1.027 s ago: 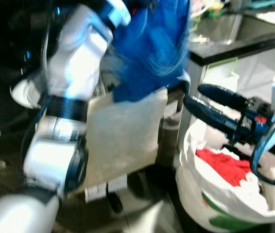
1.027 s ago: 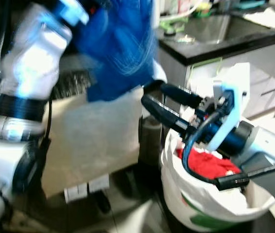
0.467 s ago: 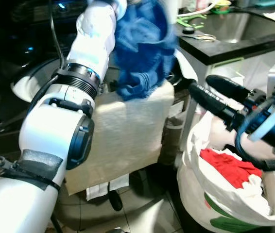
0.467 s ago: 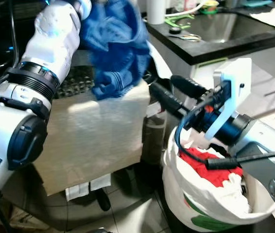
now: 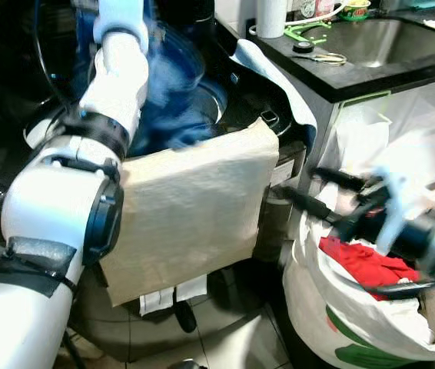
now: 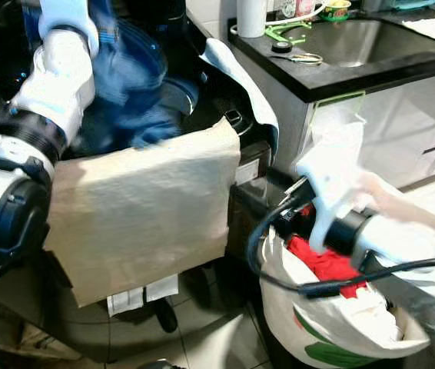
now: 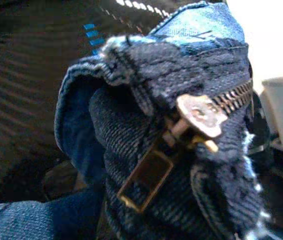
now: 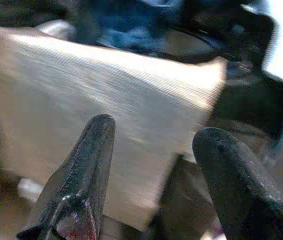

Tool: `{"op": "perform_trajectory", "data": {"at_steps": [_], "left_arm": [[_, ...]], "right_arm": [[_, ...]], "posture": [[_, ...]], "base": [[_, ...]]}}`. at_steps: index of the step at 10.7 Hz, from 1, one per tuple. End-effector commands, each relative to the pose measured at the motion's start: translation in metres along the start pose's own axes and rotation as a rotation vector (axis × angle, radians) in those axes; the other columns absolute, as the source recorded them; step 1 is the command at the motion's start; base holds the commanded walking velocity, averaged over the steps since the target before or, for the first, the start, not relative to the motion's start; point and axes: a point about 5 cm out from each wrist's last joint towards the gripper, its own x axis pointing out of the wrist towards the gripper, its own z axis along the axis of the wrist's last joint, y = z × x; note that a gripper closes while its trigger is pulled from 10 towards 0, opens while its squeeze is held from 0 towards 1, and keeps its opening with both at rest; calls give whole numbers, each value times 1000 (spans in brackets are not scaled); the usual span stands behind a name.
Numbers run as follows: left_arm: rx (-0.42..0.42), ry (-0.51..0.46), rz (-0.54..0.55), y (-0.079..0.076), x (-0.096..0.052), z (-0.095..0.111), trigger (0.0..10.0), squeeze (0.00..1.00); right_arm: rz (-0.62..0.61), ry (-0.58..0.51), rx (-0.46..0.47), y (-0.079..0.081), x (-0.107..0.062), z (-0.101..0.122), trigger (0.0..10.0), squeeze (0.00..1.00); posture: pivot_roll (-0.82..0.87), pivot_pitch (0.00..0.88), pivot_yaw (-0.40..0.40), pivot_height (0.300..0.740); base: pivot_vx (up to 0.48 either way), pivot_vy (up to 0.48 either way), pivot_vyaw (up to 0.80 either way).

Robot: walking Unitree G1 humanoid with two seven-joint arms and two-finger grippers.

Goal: Clothes washing

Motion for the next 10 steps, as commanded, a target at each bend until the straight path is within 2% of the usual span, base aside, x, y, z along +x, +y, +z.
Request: {"op": "perform_trajectory", "data": {"at_steps": [1, 2, 3, 4, 5, 6, 9, 10], "left_arm": [[28, 14, -47, -6, -2, -4, 0, 0], [47, 40, -118, -14, -4, -9, 3961, 0], [7, 73, -278, -29, -9, -14, 10000, 1000], [-23, 89, -282, -28, -9, -15, 10000, 1000], [-108, 109, -305, -29, -9, -14, 10000, 1000], [-123, 116, -322, -29, -9, -14, 10000, 1000], [-63, 153, -269, -19, -7, -21, 10000, 1000], [-31, 164, -222, -12, -6, -23, 10000, 1000]], "right_arm": [[-45, 4, -4, -4, -2, -1, 10000, 0], [-57, -5, -4, -5, -4, 0, 10000, 0], [-70, -6, -11, -5, -7, -1, 10000, 0], [-77, -11, -9, -4, -7, -1, 10000, 0], [-57, -43, -1, -2, -7, 3, 10000, 0], [-52, -51, -2, -1, -8, 4, 10000, 0], [-68, -77, -5, -5, -7, 8, 10000, 0], [-77, -79, -5, -6, -7, 8, 10000, 0]], "posture": [[-111, 18, 154, 740], [-113, 19, 155, 740], [-123, 17, 158, 740], [-127, 16, 157, 740], [-128, 16, 154, 740], [-128, 17, 151, 740], [-129, 20, 144, 740], [-134, 21, 147, 740]], "base": [[0, 0, 0], [0, 0, 0], [0, 0, 0], [0, 0, 0], [0, 0, 0], [0, 0, 0], [0, 0, 0], [0, 0, 0]]}}
